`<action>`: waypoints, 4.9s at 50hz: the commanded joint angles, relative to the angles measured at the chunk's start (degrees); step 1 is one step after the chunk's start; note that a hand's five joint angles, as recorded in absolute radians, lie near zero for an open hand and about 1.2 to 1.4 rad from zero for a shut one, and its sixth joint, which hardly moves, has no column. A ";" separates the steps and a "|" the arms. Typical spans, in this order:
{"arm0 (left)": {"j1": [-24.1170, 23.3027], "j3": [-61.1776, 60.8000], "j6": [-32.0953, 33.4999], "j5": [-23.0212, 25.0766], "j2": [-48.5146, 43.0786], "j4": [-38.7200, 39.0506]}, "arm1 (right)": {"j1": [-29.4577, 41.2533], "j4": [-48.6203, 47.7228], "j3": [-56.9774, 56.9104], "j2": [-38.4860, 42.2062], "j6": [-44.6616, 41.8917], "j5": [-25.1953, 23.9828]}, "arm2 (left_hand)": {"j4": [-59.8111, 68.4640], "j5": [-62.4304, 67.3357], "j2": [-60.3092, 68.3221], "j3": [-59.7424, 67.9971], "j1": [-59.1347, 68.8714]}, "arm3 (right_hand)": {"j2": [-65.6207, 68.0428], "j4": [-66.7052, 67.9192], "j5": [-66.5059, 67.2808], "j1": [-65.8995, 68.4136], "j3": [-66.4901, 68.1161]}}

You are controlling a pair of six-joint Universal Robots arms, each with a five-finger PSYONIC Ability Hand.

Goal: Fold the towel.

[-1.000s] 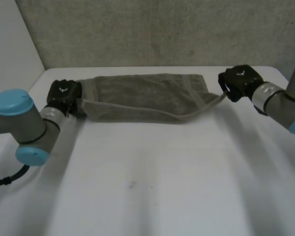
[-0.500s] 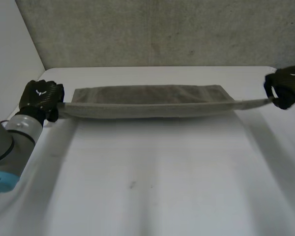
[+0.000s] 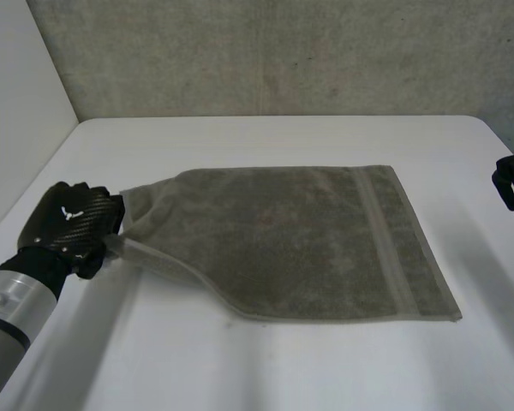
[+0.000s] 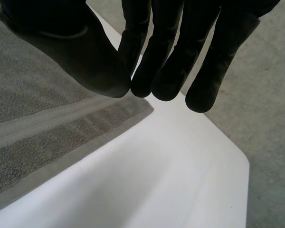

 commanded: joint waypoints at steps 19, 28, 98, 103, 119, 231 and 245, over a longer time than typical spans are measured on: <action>0.56 11.25 5.51 -0.63 -14.87 1.14 | 6.57 -13.77 19.14 8.58 -13.28 -7.55 | 10.09 11.34 10.16 10.17 11.28 | -58.18 -58.60 -58.38 -59.81 -58.64; -0.14 11.07 4.01 -0.63 -15.31 1.14 | 3.93 -17.38 22.23 12.45 -17.69 -8.61 | 10.09 11.34 10.16 10.17 11.28 | -51.88 -52.30 -52.08 -53.51 -52.34; -0.23 10.37 2.96 -0.36 -15.75 1.23 | 4.02 -28.54 17.40 24.40 -18.57 -3.70 | 10.09 11.34 10.16 10.17 11.28 | -24.63 -25.05 -24.83 -26.26 -25.09; -0.23 10.37 2.87 -0.36 -15.75 1.23 | 4.10 -28.54 16.87 24.58 -18.31 -3.60 | 10.09 11.34 10.16 10.17 11.28 | -24.13 -24.55 -24.33 -25.76 -24.59; -0.23 10.54 2.96 -0.28 -16.19 1.23 | 7.62 -28.45 14.76 25.28 -17.78 -1.41 | 10.09 11.34 10.16 10.17 11.28 | -21.43 -21.85 -21.63 -23.06 -21.90; -4.01 41.28 3.57 -1.50 -43.07 -2.90 | 11.13 9.78 -29.60 37.57 0.58 10.01 | 10.09 11.34 10.16 10.17 11.28 | 3.74 3.32 3.54 2.11 3.28; -4.54 54.22 3.75 -4.50 -54.34 -3.25 | 15.53 9.69 -47.56 49.98 5.25 15.73 | 10.09 11.34 10.16 10.17 11.28 | 3.74 3.32 3.54 2.11 3.28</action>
